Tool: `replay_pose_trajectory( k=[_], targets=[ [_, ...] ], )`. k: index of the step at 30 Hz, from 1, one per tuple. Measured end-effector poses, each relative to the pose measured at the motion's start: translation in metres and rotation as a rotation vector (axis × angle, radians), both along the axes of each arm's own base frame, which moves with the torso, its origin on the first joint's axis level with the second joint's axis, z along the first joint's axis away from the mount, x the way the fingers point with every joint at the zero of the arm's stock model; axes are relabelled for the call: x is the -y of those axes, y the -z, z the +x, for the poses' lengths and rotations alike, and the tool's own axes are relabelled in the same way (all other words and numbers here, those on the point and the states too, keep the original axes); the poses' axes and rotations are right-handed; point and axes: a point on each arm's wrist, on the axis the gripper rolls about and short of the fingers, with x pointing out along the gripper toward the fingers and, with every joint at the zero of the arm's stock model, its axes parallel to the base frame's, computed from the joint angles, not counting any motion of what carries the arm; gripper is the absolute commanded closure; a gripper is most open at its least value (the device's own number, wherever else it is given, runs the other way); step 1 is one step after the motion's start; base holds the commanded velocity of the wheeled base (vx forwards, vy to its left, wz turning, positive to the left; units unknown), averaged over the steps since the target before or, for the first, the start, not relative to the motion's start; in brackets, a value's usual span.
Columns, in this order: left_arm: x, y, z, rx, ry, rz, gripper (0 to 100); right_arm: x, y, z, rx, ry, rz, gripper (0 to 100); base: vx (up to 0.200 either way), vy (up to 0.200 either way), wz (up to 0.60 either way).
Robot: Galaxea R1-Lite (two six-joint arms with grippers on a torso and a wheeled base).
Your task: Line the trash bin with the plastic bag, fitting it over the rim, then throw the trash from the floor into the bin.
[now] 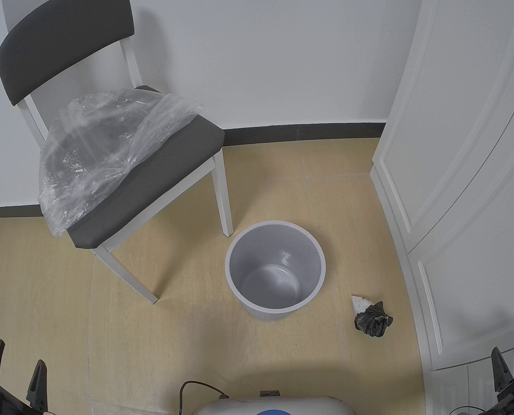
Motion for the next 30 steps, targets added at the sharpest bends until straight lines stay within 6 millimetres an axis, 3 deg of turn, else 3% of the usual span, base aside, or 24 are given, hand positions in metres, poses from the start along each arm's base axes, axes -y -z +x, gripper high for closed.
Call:
replay_pose_trajectory(
  k=[9,14,20,30],
  targets=[
    [0.001,-0.029,-0.007,0.17,0.07,-0.011,0,0.0,-0.004,0.0,0.034,-0.005,0.031,0,0.0,0.0,0.0],
    [0.002,-0.031,-0.008,0.179,0.078,-0.027,0,-0.001,-0.029,-0.008,0.139,-0.049,0.181,0,0.0,0.0,0.0],
    [0.002,-0.039,-0.01,0.201,0.088,-0.029,0,-0.002,-0.05,-0.009,0.17,-0.069,0.152,0,0.0,0.0,0.0],
    [0.002,-0.085,-0.001,0.181,0.086,-0.029,0,-0.002,-0.108,0.017,0.216,-0.081,0.17,0,0.0,0.0,0.0]
  ],
)
